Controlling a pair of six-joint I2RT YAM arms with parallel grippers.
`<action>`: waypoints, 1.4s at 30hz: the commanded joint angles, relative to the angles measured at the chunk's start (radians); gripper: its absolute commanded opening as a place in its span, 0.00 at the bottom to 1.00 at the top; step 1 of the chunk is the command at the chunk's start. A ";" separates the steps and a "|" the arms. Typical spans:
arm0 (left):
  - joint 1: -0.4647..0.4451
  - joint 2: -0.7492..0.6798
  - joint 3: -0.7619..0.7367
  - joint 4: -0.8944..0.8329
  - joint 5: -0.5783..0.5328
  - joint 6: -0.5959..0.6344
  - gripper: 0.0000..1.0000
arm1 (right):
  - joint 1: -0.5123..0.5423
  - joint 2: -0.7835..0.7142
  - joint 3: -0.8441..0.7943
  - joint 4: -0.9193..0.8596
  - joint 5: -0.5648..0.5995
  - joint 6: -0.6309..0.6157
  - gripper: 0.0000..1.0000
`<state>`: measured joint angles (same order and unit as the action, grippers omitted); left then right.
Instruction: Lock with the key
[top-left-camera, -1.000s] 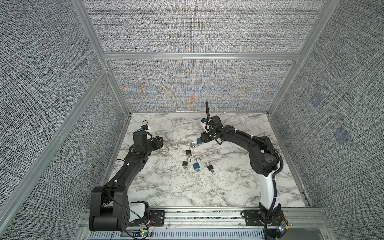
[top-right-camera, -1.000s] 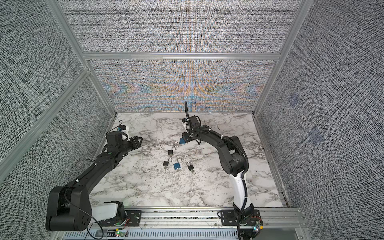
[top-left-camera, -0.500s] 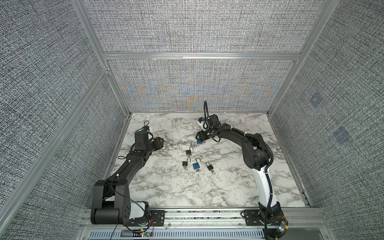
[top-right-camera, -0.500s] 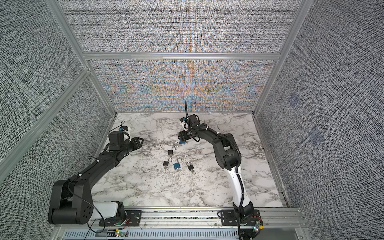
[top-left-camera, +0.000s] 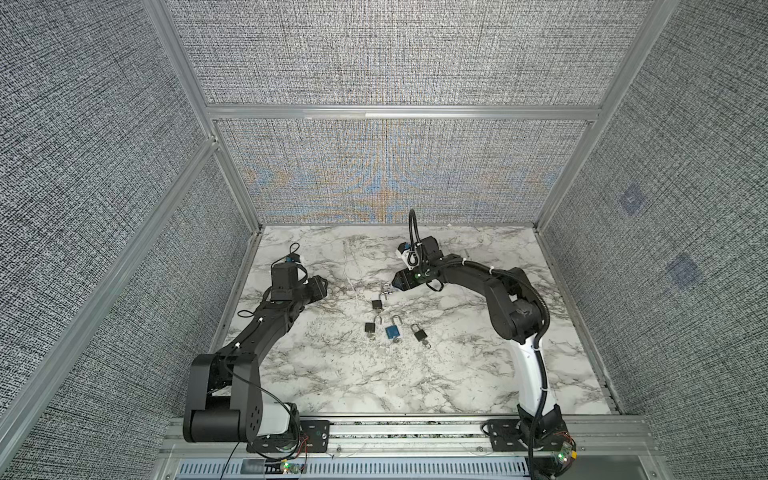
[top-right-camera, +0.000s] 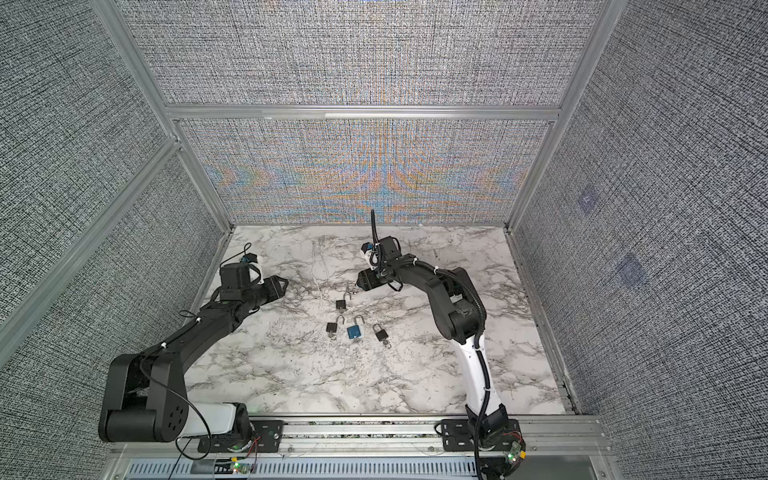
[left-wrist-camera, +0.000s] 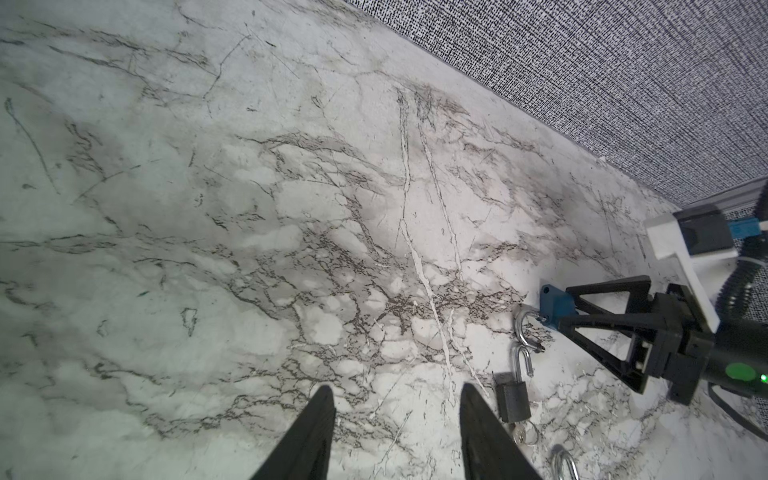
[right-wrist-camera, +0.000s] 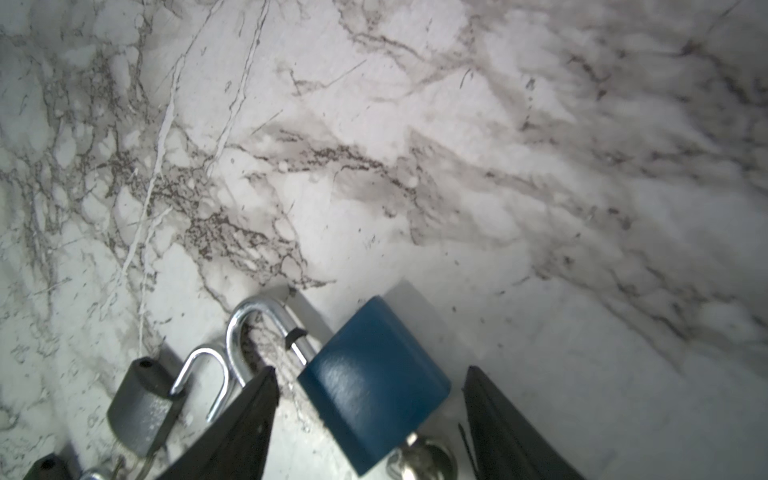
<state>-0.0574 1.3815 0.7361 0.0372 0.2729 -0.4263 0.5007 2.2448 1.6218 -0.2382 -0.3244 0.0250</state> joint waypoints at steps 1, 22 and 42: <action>0.000 -0.007 -0.006 0.020 0.015 0.004 0.51 | 0.014 -0.023 -0.045 -0.027 -0.001 0.011 0.71; -0.001 -0.039 -0.018 0.001 0.004 0.010 0.51 | 0.075 -0.064 -0.010 -0.074 0.245 -0.019 0.71; -0.001 -0.025 -0.008 -0.006 0.003 0.017 0.51 | 0.085 0.036 0.080 -0.146 0.282 -0.079 0.62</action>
<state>-0.0582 1.3582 0.7235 0.0277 0.2714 -0.4191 0.5819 2.2772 1.7058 -0.3454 -0.0578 -0.0391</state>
